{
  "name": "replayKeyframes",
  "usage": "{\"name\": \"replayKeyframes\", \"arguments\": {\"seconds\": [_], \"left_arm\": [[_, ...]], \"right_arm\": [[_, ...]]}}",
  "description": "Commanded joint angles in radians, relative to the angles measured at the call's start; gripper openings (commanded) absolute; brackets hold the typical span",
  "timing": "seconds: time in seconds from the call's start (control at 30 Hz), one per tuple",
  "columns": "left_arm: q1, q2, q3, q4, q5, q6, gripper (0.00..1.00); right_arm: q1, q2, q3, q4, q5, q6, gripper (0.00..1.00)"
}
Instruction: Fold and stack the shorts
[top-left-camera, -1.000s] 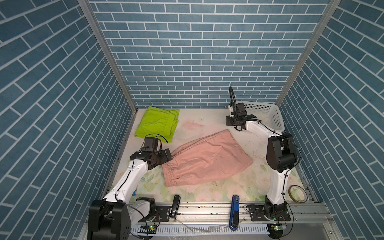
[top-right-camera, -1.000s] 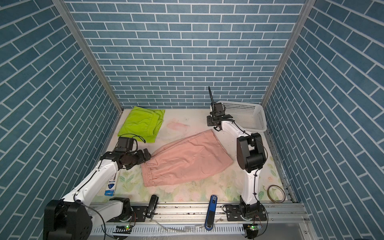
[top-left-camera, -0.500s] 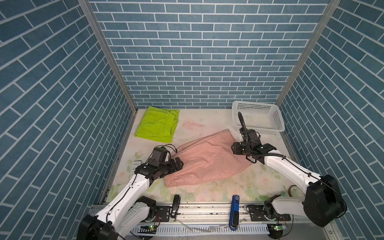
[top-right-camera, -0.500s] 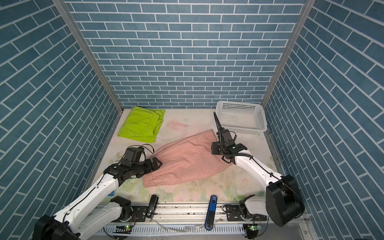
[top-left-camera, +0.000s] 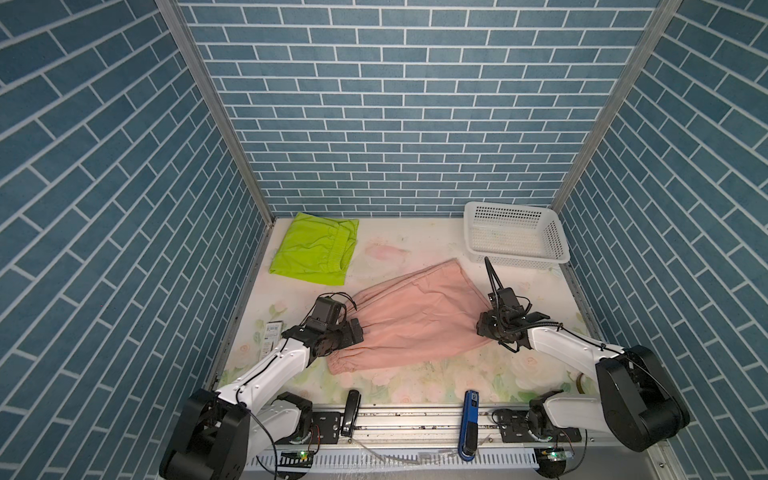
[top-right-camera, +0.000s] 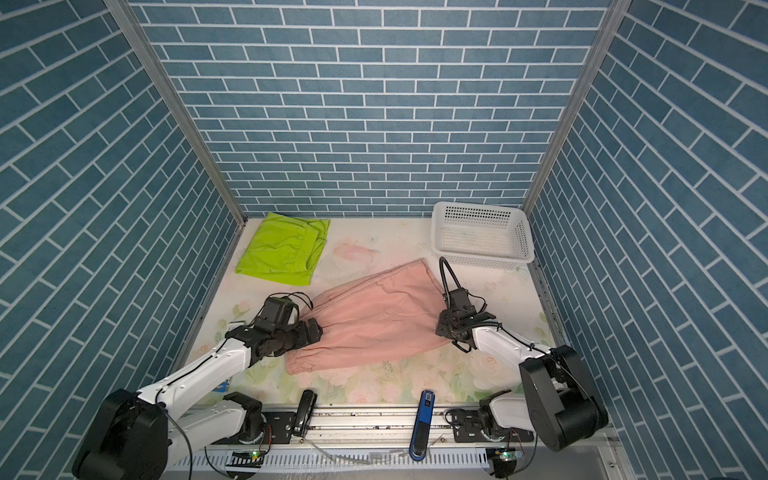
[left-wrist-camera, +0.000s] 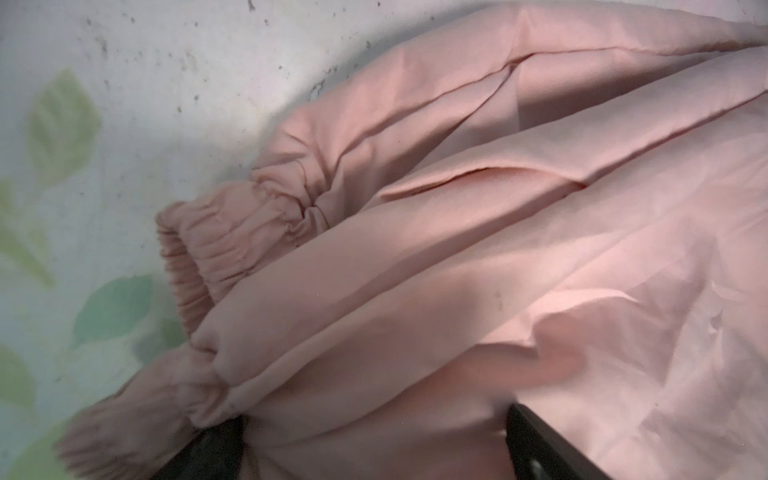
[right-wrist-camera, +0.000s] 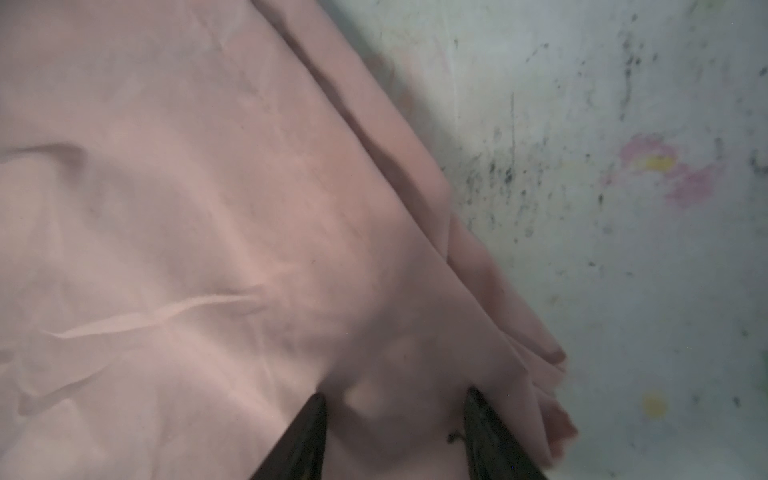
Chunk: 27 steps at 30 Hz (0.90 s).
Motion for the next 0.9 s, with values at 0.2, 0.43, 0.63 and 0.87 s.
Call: {"name": "replayKeyframes", "arguments": {"seconds": [0.2,0.43,0.63,0.87], "left_arm": [[0.002,0.104,0.193,0.012,-0.038,0.164,1.0],[0.127,0.01,0.532,-0.479,-0.107,0.216,1.0],[0.487,-0.097,0.632,-0.648,-0.006,0.326,1.0],[0.685,-0.095,0.588,-0.633,0.112,0.363,1.0]], "right_arm": [[0.129,-0.028,0.216,-0.119,-0.038,-0.312,0.57],[0.439,0.144,0.404,-0.043,-0.054,-0.533,0.61],[0.691,0.389,0.596,0.053,-0.004,-0.736,0.64],[0.829,0.621,0.798,0.074,-0.032,-0.923,0.68]]}}
